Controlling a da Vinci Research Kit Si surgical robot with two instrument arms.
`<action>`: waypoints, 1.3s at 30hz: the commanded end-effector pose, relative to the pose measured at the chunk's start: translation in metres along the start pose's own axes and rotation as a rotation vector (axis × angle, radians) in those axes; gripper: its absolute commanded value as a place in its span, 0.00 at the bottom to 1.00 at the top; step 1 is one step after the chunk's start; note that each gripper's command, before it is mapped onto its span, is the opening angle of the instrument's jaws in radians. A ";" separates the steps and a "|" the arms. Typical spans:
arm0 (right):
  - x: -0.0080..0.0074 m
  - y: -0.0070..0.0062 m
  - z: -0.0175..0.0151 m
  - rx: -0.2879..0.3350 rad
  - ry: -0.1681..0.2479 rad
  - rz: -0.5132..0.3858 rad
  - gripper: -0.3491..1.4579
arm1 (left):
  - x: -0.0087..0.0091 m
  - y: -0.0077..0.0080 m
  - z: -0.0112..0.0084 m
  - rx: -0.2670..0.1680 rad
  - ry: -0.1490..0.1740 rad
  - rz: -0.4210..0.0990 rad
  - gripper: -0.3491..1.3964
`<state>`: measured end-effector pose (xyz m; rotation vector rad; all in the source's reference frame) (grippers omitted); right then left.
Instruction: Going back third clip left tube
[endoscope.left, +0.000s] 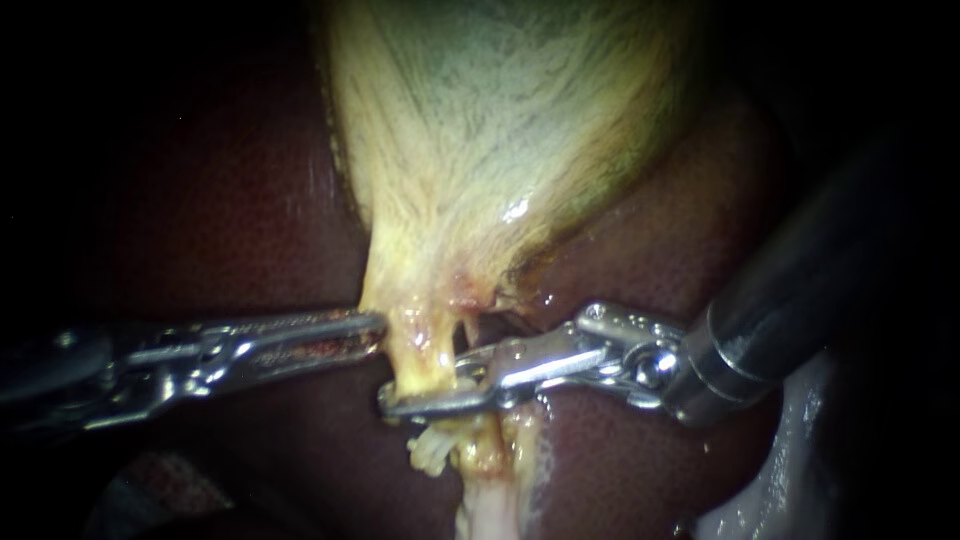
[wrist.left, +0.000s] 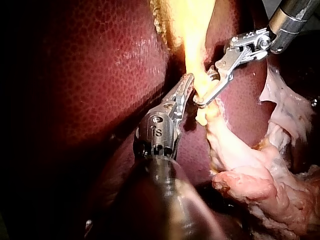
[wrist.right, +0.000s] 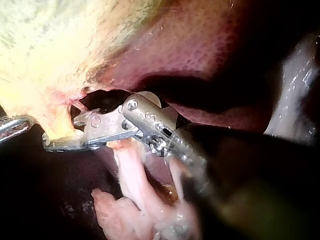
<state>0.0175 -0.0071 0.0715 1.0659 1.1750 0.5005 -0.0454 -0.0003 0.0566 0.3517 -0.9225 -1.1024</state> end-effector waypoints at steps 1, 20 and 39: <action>-0.0001 0.0000 0.0001 -0.001 0.000 0.001 0.00 | 0.0000 0.0000 0.0000 0.000 0.000 0.000 0.00; 0.0001 0.0023 0.0007 -0.043 0.001 -0.201 0.48 | -0.0001 -0.0005 -0.0004 -0.001 0.000 -0.001 0.00; -0.0015 -0.0008 -0.0049 -0.087 0.011 -0.291 0.50 | 0.0000 -0.0001 -0.0004 0.001 0.000 0.000 0.00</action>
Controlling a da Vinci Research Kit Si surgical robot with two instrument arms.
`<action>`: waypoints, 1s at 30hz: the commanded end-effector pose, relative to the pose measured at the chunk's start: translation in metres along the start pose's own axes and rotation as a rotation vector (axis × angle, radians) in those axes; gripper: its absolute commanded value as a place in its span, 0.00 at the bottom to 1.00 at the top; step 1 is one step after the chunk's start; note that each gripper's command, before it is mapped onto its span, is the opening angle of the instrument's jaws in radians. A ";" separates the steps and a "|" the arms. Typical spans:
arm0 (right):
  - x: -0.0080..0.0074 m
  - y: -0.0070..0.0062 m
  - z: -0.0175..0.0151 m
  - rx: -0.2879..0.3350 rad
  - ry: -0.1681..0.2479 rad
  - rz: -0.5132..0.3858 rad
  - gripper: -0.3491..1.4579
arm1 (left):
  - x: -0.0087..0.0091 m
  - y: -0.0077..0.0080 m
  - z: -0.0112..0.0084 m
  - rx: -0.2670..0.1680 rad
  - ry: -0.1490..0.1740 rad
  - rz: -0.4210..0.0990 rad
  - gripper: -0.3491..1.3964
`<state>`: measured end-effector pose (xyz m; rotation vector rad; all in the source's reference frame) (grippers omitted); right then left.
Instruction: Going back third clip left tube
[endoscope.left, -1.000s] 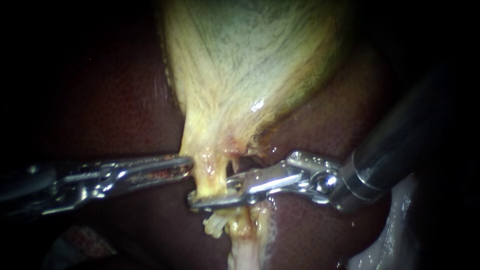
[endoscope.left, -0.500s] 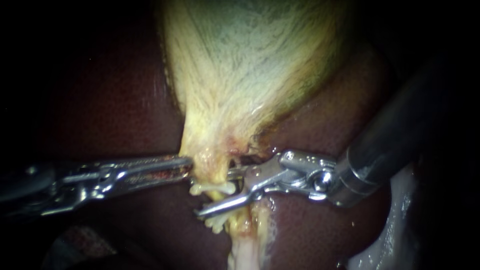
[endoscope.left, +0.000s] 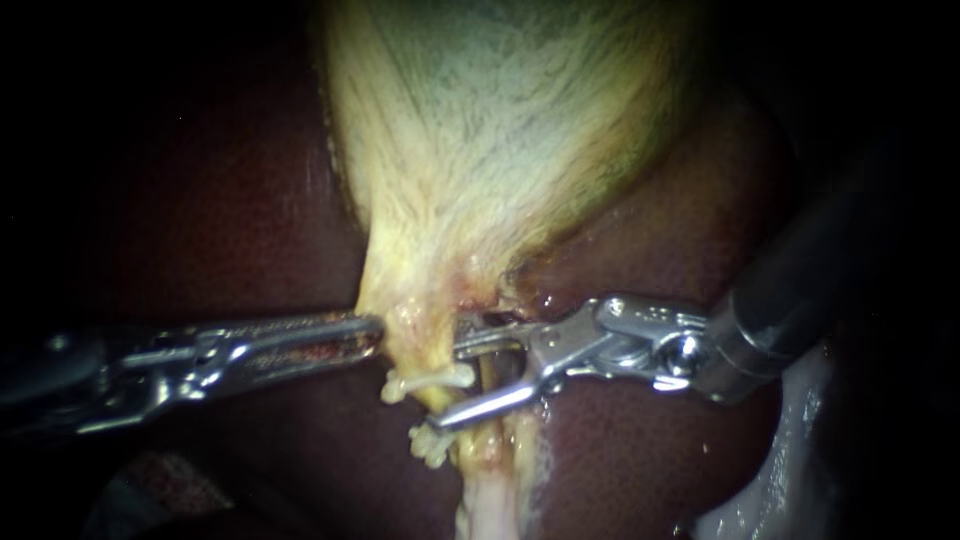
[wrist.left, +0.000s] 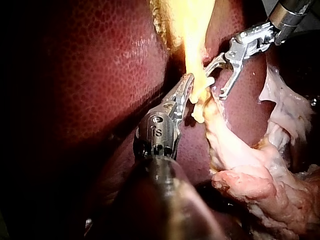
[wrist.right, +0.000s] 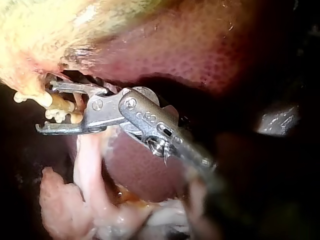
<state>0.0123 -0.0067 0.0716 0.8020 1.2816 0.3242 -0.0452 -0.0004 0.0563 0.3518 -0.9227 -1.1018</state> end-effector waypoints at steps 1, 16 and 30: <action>0.0001 -0.0002 -0.0009 -0.012 0.001 -0.021 0.50 | 0.0000 0.0000 0.0000 0.000 0.000 0.000 0.00; 0.0034 -0.0024 -0.0109 -0.099 -0.002 -0.193 0.52 | 0.0001 0.0006 0.0004 -0.002 -0.001 0.000 0.00; 0.0040 -0.0034 -0.0111 -0.089 -0.004 -0.214 0.52 | 0.0014 0.0012 0.0041 -0.016 -0.006 0.006 0.00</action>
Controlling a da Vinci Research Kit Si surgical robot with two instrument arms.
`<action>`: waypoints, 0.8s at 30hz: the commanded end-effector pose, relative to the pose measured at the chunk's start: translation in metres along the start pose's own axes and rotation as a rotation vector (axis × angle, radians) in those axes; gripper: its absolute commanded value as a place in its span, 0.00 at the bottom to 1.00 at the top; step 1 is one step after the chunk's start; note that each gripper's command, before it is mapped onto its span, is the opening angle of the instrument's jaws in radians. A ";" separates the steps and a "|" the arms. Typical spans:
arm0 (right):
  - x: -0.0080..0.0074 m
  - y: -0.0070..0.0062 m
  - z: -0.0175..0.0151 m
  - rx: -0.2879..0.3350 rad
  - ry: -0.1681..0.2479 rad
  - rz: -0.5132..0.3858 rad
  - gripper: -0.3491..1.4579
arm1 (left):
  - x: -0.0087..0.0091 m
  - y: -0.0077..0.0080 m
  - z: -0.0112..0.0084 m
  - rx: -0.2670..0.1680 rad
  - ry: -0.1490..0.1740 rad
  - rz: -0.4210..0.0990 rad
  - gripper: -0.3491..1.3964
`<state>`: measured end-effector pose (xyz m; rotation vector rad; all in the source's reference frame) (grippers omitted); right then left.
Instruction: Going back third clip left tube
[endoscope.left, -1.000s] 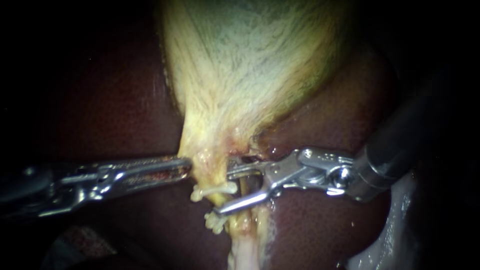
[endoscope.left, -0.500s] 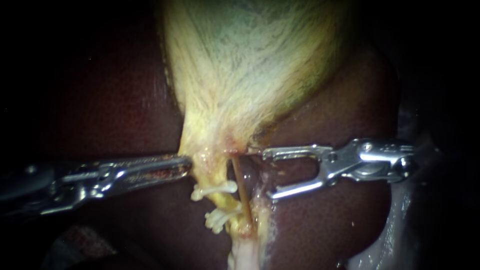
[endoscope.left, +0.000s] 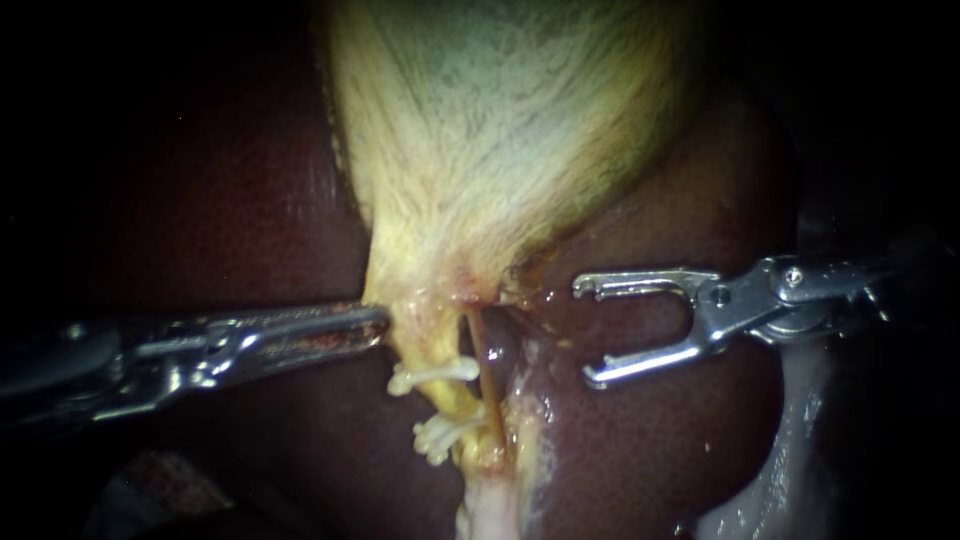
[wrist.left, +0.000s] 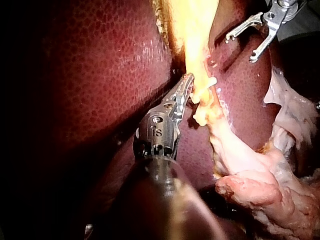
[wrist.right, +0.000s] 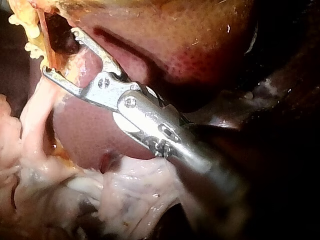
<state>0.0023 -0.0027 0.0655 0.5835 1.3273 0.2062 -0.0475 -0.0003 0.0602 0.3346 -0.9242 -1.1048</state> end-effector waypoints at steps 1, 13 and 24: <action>0.0000 0.0001 0.0000 0.000 0.000 0.000 0.52 | 0.0002 -0.0001 0.0005 0.000 0.004 0.002 0.00; 0.0000 -0.0001 0.0000 0.000 0.000 -0.006 0.52 | 0.0007 -0.0006 0.0028 0.002 0.015 0.004 0.00; 0.0000 -0.0001 0.0000 0.000 0.000 -0.006 0.52 | 0.0006 -0.0005 0.0030 0.002 0.015 0.004 0.00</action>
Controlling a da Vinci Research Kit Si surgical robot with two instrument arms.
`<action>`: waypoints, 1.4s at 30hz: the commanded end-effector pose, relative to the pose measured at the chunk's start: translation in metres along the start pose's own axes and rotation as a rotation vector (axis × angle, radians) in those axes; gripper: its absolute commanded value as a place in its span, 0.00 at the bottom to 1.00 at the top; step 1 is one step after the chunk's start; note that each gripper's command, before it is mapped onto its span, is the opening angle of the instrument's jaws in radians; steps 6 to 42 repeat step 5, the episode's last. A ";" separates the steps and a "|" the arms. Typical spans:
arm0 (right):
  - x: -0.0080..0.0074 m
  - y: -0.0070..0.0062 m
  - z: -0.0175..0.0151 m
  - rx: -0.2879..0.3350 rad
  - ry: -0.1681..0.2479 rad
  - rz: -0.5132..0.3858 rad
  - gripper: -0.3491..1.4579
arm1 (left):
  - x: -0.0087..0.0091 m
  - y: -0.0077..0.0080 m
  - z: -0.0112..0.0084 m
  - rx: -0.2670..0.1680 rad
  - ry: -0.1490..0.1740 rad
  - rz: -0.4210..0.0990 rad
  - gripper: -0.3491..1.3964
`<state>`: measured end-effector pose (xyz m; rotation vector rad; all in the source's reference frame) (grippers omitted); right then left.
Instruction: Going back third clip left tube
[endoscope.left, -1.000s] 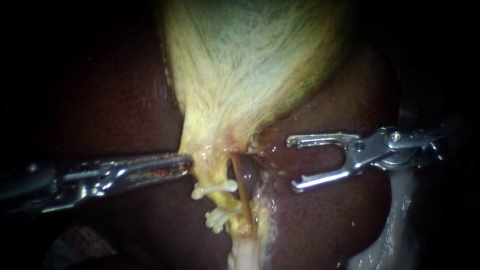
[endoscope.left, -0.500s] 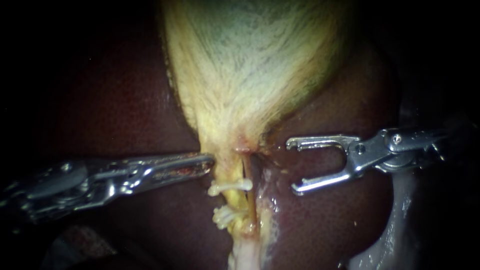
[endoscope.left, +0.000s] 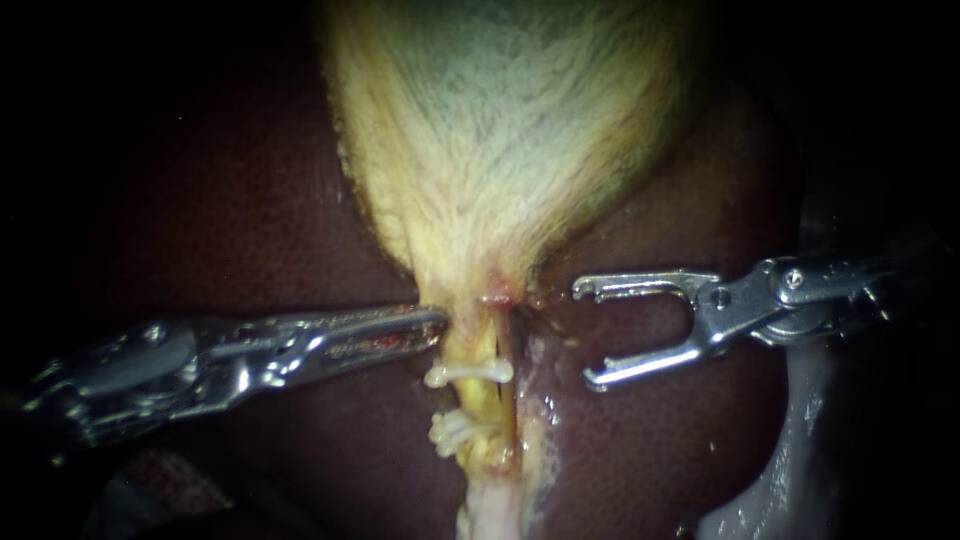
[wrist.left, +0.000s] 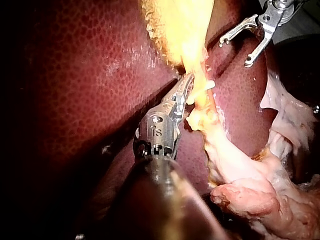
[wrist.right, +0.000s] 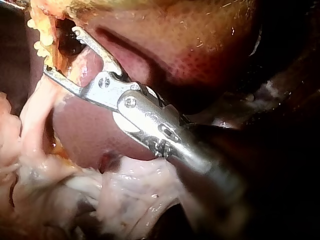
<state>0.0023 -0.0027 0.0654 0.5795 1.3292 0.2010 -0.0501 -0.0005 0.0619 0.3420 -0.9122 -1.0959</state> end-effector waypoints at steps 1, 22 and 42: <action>0.0000 0.0000 0.0000 0.003 0.000 0.000 0.52 | 0.0000 0.0000 0.0000 0.000 0.000 0.000 0.00; 0.0000 0.0000 0.0000 0.003 0.000 -0.006 0.52 | 0.0000 0.0000 0.0000 0.000 0.000 0.000 0.00; 0.0000 0.0000 0.0000 0.003 0.000 -0.006 0.52 | 0.0000 0.0000 0.0000 0.000 0.000 0.000 0.00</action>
